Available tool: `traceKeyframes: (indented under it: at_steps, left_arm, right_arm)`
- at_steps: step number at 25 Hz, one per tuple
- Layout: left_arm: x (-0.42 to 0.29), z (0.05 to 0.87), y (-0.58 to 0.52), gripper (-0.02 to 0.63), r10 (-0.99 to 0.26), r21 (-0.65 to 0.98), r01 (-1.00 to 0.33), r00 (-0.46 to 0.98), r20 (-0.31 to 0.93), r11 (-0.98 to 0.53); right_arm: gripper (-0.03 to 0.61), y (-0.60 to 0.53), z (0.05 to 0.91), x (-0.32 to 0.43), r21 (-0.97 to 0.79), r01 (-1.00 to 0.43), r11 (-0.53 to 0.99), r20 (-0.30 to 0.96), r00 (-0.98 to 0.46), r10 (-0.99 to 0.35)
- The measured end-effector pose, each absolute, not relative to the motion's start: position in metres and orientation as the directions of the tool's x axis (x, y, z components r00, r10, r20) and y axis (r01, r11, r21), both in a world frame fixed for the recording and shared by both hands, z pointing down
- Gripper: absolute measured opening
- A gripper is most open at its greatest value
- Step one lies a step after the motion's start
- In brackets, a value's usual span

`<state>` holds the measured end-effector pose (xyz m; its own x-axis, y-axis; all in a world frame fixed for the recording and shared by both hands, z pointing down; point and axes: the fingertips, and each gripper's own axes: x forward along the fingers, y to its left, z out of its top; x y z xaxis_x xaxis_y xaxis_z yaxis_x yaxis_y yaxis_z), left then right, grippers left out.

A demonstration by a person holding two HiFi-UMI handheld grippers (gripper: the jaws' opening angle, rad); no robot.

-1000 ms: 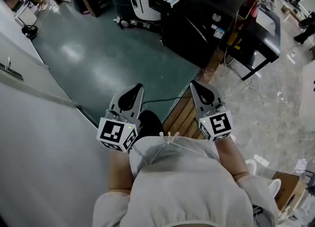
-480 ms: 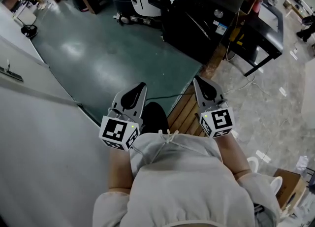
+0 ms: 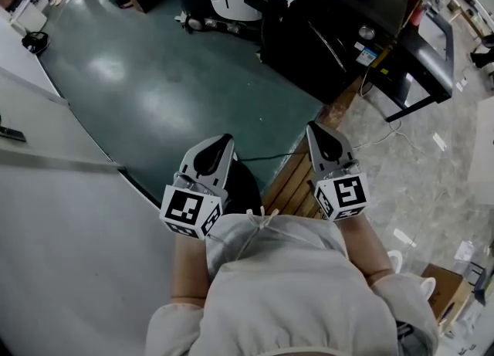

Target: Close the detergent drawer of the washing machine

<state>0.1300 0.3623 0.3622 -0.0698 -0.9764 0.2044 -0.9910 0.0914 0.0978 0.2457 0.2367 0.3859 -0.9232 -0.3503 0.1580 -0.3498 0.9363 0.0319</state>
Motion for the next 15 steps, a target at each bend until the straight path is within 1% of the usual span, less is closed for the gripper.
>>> traceKeyframes:
  at_steps: [4,9,12,15]
  left_arm:
    - [0.039,0.364,0.335,0.020,-0.972,0.112,-0.991,-0.051,0.229,0.078]
    - [-0.063,0.333,0.285,0.020,-0.973,0.135,-0.991,0.030,0.228,0.001]
    - [-0.110,0.314,0.258,0.020,-0.966,0.160,-0.987,0.068,0.251,-0.027]
    - [-0.138,0.299,0.228,0.020,-0.957,0.178,-0.982,0.111,0.267,-0.065]
  right_arm:
    - [0.005,0.215,0.383,0.163,0.034,-0.375,0.927,0.168,-0.912,-0.375]
    - [0.005,0.175,0.358,0.066,0.030,-0.455,0.890,0.191,-0.871,-0.452]
    - [0.005,0.157,0.336,0.023,0.047,-0.479,0.876,0.217,-0.852,-0.477]
    - [0.006,0.134,0.317,0.000,0.058,-0.509,0.859,0.241,-0.828,-0.507]
